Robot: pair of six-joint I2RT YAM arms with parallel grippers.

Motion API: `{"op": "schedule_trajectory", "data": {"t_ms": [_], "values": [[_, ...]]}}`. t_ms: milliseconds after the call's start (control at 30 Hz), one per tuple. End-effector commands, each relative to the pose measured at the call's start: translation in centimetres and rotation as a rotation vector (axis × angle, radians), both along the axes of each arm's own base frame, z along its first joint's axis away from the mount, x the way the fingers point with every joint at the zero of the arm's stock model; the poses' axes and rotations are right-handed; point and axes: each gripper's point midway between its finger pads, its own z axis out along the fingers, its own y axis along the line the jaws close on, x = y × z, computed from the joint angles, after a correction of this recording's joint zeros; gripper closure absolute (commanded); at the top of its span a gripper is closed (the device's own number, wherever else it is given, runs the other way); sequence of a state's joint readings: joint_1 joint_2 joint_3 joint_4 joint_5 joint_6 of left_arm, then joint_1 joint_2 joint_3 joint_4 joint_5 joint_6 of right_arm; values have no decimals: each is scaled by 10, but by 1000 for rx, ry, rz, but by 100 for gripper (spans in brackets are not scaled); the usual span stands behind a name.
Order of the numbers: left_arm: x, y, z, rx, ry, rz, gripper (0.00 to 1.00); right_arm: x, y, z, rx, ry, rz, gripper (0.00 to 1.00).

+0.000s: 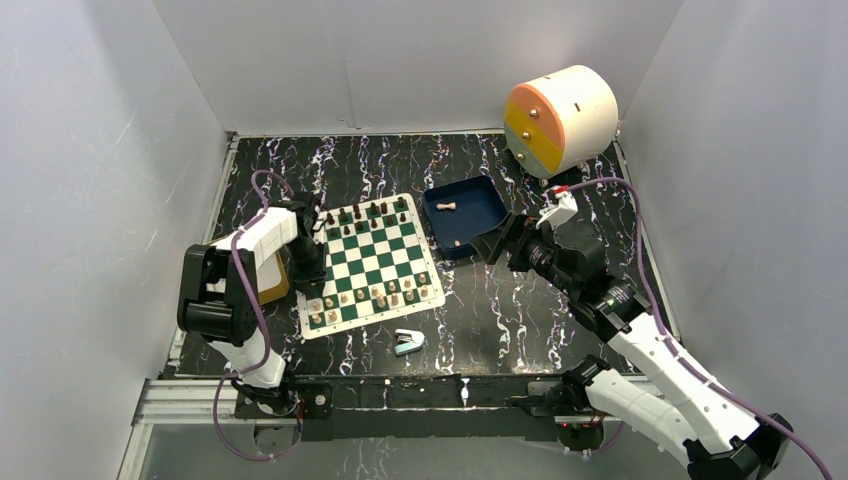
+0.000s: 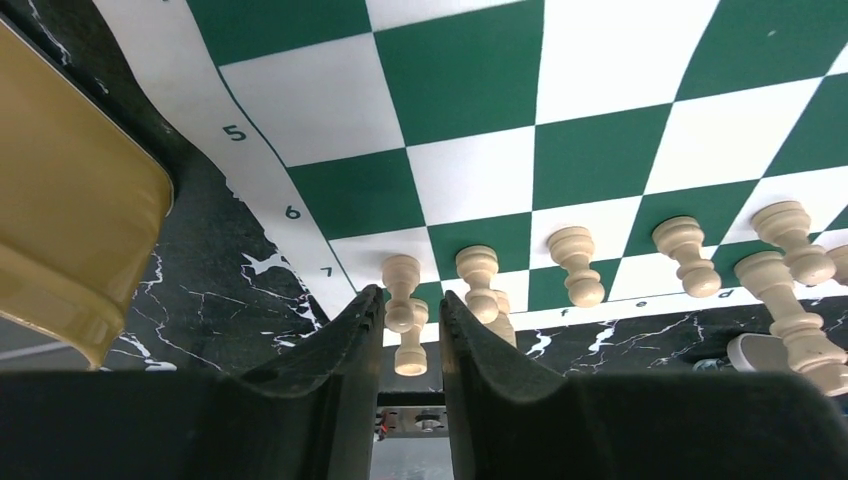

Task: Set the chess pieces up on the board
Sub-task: Pick up the chess piece from the storage box.

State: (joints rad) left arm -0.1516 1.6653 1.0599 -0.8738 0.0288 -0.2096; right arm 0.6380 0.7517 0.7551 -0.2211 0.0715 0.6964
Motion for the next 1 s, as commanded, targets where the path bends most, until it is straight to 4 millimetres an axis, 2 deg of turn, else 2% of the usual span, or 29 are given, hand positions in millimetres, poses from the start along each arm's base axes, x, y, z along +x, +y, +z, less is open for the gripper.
{"op": "schedule_trajectory", "data": {"t_ms": [0,100,167,233,333,400,433,467,633,800,967], "values": [[15,2,20,5,-67,15,72,7,2,6,-19,-59,11,1],[35,1,40,5,-168,29,67,16,-11,-5,-112,-46,-54,1],[53,1,58,6,-263,38,66,22,-19,-5,-153,-52,-96,1],[72,-10,81,-63,-371,15,63,26,-21,-3,-176,-76,-107,1],[88,-29,110,-179,-516,-14,55,32,-12,1,-202,-121,-60,1],[94,-45,128,-279,-612,-38,37,37,-4,9,-208,-140,-30,1],[95,-50,136,-310,-652,-46,15,41,-2,11,-214,-148,-26,1],[95,-54,143,-339,-688,-57,11,45,1,12,-224,-157,-23,2],[95,-65,169,-417,-795,-101,10,72,15,14,-304,-239,4,7],[83,-84,186,-555,-904,-153,9,107,28,-1,-465,-337,55,11],[80,-77,160,-541,-969,-71,7,143,52,-31,-573,-410,272,22]]}}
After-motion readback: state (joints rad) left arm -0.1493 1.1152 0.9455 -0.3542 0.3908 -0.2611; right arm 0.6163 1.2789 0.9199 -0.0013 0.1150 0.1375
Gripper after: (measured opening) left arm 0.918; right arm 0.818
